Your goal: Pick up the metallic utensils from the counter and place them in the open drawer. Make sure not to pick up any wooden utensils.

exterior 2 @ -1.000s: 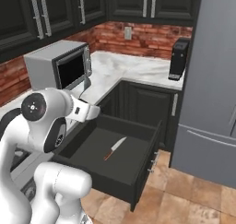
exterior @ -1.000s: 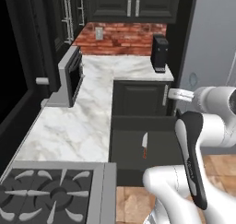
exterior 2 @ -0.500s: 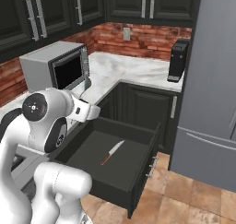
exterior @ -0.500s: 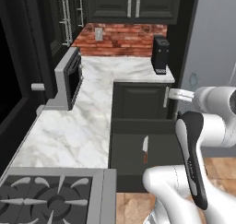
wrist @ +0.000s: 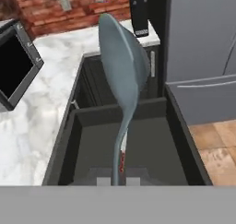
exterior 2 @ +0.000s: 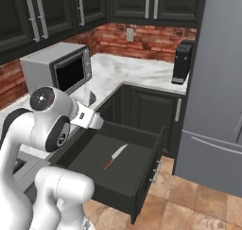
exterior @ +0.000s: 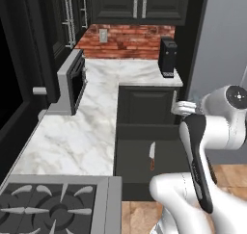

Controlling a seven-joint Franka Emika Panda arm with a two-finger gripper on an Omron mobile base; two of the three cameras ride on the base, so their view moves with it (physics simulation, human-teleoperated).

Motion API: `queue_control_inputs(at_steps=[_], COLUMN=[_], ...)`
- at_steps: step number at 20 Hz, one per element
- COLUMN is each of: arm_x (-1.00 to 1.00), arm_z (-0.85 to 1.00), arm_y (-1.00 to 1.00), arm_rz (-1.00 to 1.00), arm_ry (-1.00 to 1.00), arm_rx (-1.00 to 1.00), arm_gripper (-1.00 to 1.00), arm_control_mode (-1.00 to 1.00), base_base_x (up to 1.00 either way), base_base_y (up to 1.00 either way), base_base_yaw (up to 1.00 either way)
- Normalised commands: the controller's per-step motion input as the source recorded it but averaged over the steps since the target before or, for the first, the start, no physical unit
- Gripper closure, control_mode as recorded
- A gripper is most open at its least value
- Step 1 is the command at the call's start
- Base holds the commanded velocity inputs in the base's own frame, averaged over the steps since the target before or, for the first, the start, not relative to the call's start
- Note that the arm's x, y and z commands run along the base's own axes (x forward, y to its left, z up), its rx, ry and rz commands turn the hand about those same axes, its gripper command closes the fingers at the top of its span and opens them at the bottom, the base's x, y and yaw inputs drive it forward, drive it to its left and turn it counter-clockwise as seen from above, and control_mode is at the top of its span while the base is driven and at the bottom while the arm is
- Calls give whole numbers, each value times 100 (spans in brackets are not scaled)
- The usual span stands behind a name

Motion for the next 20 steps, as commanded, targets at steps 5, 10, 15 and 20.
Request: queue_control_inputs(at_steps=[5, 10, 15, 20], arm_x=[13, 9, 11, 21], arm_z=[-86, -88, -67, -71], arm_y=[-1, -19, -28, -21], arm_rz=[0, 1, 3, 2], arm_ry=[58, 41, 24, 24], arm_rx=[-2, 0, 0, 0], arm_gripper=[100, 100, 100, 100], arm_control_mode=[-100, -100, -100, -100], base_base_x=[0, 0, 0, 0], base_base_y=[0, 0, 0, 0], base_base_yaw=[0, 0, 0, 0])
